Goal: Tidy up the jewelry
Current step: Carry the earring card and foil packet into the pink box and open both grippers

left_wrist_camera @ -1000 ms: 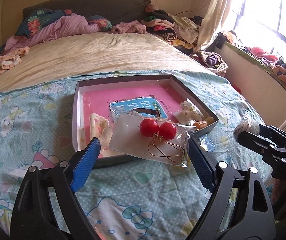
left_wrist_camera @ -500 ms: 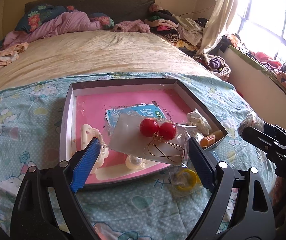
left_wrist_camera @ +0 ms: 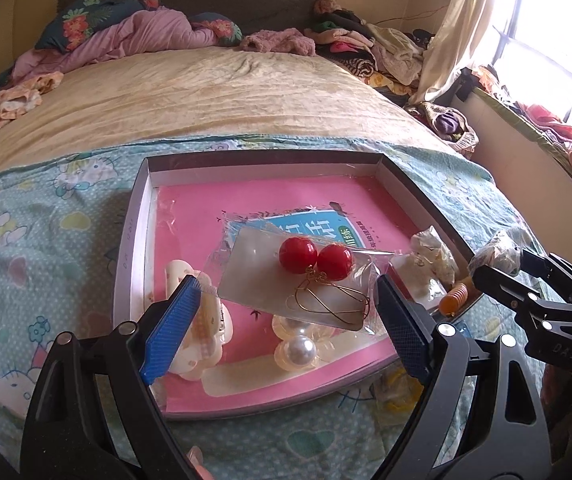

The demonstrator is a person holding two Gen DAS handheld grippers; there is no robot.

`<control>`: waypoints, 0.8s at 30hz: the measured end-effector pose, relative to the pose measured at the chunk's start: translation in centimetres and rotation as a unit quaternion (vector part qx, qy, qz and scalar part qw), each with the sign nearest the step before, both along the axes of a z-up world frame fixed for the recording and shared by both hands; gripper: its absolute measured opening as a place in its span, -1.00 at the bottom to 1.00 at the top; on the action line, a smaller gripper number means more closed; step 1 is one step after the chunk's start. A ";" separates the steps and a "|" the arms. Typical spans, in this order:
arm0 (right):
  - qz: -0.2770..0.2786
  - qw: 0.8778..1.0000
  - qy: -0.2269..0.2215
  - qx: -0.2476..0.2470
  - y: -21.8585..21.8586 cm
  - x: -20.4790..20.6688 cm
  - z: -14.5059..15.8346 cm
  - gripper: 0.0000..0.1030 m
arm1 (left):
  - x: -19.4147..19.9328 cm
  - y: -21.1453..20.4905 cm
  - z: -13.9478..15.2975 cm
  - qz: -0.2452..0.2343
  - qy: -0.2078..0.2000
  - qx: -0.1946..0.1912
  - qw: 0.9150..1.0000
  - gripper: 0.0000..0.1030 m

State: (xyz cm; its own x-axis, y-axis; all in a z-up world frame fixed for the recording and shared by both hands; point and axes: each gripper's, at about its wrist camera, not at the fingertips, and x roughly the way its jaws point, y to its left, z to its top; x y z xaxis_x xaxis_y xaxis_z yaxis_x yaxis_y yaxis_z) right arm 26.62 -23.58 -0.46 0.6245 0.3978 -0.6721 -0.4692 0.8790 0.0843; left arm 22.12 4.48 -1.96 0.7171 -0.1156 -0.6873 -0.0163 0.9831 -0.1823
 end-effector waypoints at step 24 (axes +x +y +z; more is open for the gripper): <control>0.012 0.999 0.044 -0.012 2.0 2.9 -3.5 0.47 | 0.7 1.8 -1.7 0.031 0.022 0.000 0.999 0.57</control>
